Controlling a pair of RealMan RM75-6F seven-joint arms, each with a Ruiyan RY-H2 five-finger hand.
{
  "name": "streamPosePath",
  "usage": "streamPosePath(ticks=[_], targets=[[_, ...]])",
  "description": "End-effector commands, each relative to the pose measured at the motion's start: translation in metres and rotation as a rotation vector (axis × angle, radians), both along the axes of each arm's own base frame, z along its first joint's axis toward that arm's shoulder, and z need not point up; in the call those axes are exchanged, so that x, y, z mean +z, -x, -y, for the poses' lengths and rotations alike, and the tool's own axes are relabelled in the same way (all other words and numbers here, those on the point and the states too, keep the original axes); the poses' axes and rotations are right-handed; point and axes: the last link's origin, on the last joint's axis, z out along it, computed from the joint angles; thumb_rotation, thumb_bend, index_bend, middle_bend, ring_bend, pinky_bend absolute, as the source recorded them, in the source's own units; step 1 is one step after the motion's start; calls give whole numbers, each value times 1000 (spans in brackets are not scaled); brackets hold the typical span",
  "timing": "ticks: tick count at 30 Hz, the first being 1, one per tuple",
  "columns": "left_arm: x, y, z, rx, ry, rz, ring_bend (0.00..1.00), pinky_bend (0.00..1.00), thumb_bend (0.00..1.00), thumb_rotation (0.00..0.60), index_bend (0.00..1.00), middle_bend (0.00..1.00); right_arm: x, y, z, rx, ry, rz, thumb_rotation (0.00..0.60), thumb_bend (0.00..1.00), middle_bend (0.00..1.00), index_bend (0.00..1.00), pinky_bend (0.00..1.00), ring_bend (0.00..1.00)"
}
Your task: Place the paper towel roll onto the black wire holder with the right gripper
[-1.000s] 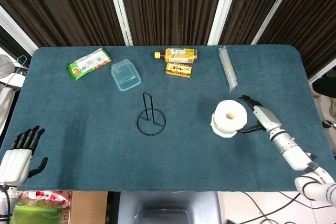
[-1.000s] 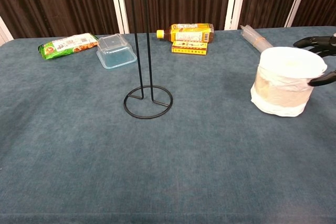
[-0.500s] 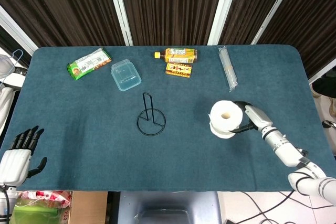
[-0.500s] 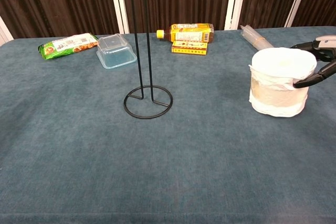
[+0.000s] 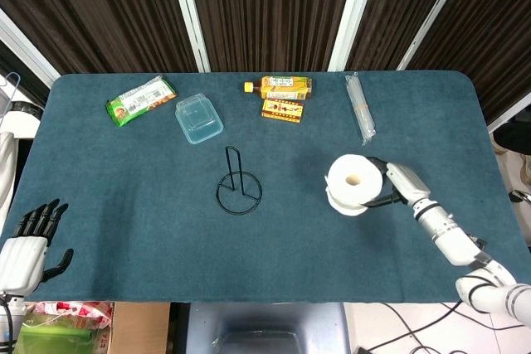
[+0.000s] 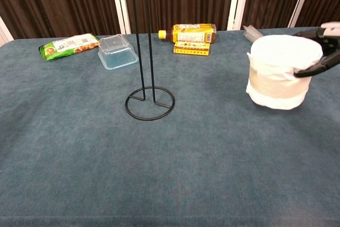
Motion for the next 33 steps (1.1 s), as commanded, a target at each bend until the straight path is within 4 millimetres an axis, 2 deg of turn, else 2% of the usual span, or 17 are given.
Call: streamPosePath(ticks=[1, 5, 8, 13, 16, 19, 20, 21, 22, 24, 25, 26, 33], targets=[[0, 0, 0, 0, 1, 0, 42, 108, 391, 600, 0, 5, 17, -9, -4, 34, 84, 76, 600, 463, 766, 964, 598, 706], [-2, -1, -1, -2, 3, -1, 42, 108, 391, 600, 0, 5, 33, -28, -3, 66, 131, 157, 600, 462, 766, 964, 598, 706], [-3, -1, -1, -2, 5, -2, 42, 107, 391, 600, 0, 5, 44, -49, -1, 87, 148, 233, 600, 462, 766, 964, 598, 706], [-4, -1, -2, -6, 1, -6, 42, 107, 390, 600, 0, 5, 63, -99, 7, 141, 160, 329, 600, 462, 766, 964, 598, 706], [-5, -1, -4, -1, 6, -7, 42, 107, 390, 600, 0, 5, 65, -133, 14, 157, 145, 376, 600, 463, 766, 964, 598, 706], [-5, 0, -5, 3, 5, -4, 42, 107, 391, 600, 0, 5, 64, -159, 22, 151, 119, 384, 600, 462, 766, 964, 598, 706], [-4, 0, -5, 4, 2, -3, 42, 107, 391, 600, 0, 5, 72, -162, -5, 119, 124, 475, 600, 462, 766, 964, 598, 706], [-3, 1, -6, 6, 0, -1, 42, 107, 391, 600, 0, 5, 76, -181, -24, 133, 110, 496, 600, 462, 766, 964, 598, 706], [-2, 1, -6, 7, -2, 0, 42, 107, 391, 600, 0, 5, 80, -202, -31, 135, 98, 492, 600, 462, 766, 964, 598, 706], [-1, 2, -7, 10, -6, 1, 42, 107, 390, 600, 0, 5, 69, -212, 8, 88, 97, 443, 600, 462, 766, 964, 597, 706], [-1, 2, -6, 12, -8, 2, 42, 107, 390, 600, 0, 5, 61, -222, 22, 88, 94, 426, 600, 462, 766, 964, 598, 706], [0, 3, -6, 13, -9, 3, 42, 107, 390, 600, 0, 5, 57, -229, 28, 93, 92, 420, 600, 462, 766, 964, 598, 706], [2, 4, -6, 19, -17, 4, 42, 107, 391, 600, 0, 5, 57, -263, 15, 158, 87, 390, 600, 462, 766, 964, 598, 708]])
